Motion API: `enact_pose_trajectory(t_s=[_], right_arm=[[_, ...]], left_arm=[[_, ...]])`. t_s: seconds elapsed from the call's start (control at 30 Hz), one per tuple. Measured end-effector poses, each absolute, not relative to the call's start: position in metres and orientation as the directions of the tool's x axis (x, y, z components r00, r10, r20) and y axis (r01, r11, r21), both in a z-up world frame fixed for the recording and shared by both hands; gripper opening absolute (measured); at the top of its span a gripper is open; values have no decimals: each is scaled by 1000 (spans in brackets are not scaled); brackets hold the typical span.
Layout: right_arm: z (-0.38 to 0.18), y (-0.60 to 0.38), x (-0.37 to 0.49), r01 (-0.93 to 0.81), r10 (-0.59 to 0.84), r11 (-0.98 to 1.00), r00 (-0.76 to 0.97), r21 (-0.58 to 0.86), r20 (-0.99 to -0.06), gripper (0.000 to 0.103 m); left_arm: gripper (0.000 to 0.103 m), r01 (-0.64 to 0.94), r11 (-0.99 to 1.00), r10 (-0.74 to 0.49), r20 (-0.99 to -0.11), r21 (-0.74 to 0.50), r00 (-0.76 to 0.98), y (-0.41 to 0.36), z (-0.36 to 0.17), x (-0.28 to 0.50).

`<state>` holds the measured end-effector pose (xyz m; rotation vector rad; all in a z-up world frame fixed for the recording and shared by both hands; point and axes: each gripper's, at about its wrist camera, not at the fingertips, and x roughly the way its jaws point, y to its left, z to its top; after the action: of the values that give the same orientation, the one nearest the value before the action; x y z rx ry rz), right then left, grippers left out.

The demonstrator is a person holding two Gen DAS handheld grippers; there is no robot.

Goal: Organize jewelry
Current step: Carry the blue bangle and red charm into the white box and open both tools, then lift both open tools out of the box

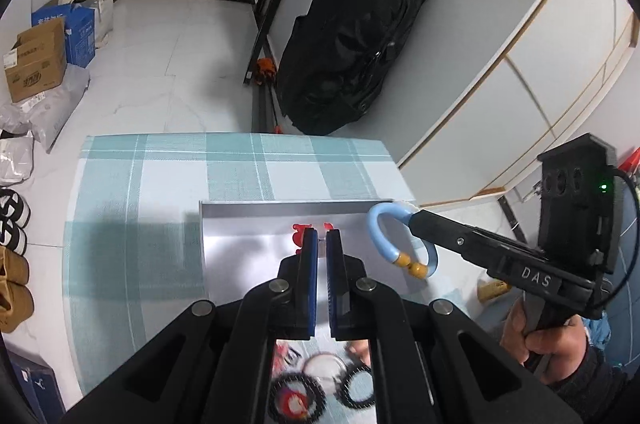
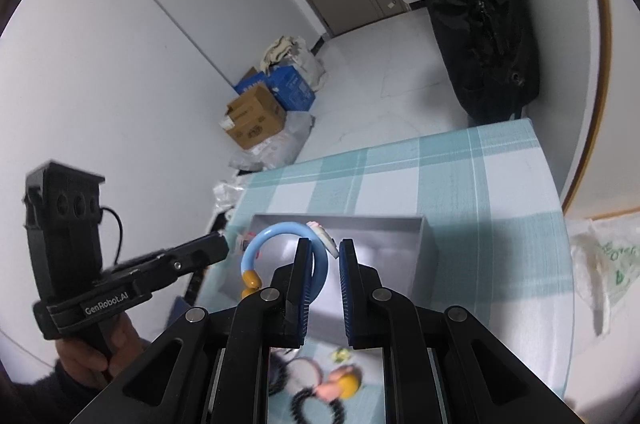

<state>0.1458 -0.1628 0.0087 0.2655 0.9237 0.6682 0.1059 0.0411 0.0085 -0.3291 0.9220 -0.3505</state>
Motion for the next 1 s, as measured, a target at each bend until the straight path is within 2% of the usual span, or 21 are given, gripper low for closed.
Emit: enact_pose_trajectory(t_s=[0.2, 0.23, 0.3, 0.37, 0.4, 0.53, 0.6, 0.73, 0.8, 0.93, 1.0], right_arm=[[-7, -153, 164, -438, 611, 783, 409, 442, -677, 16], [-9, -152, 166, -446, 619, 775, 399, 447, -676, 17], [-10, -153, 169, -447, 629, 768, 387, 459, -674, 36], [-7, -157, 167, -458, 644, 756, 390, 468, -658, 45], [-4, -160, 164, -466, 640, 759, 408, 454, -651, 50], [9, -170, 155, -490, 639, 761, 457, 425, -618, 56], [12, -173, 153, -492, 638, 764, 476, 418, -606, 69], [16, -173, 145, -494, 629, 771, 495, 402, -599, 75], [18, -173, 142, -491, 622, 777, 506, 394, -597, 83], [22, -173, 131, -497, 617, 782, 527, 377, -585, 86], [25, -176, 124, -497, 618, 782, 536, 377, -575, 92]], left_arm=[[1, 180, 881, -463, -714, -438, 526, 36, -1, 119], [4, 174, 883, -458, -722, -436, 518, 35, -1, 121], [21, 157, 886, -452, -734, -437, 507, 38, -5, 125], [53, 138, 889, -441, -733, -437, 518, 40, -4, 127], [57, 128, 889, -437, -727, -440, 530, 43, -3, 126], [58, 116, 911, -391, -735, -397, 554, 42, 2, 123], [58, 113, 920, -371, -737, -376, 564, 39, 4, 121], [58, 110, 941, -322, -741, -321, 589, 32, 10, 110], [59, 111, 946, -307, -737, -304, 601, 31, 12, 107], [60, 87, 962, -255, -735, -260, 628, 30, 15, 95], [63, 74, 968, -229, -733, -238, 640, 30, 16, 89]])
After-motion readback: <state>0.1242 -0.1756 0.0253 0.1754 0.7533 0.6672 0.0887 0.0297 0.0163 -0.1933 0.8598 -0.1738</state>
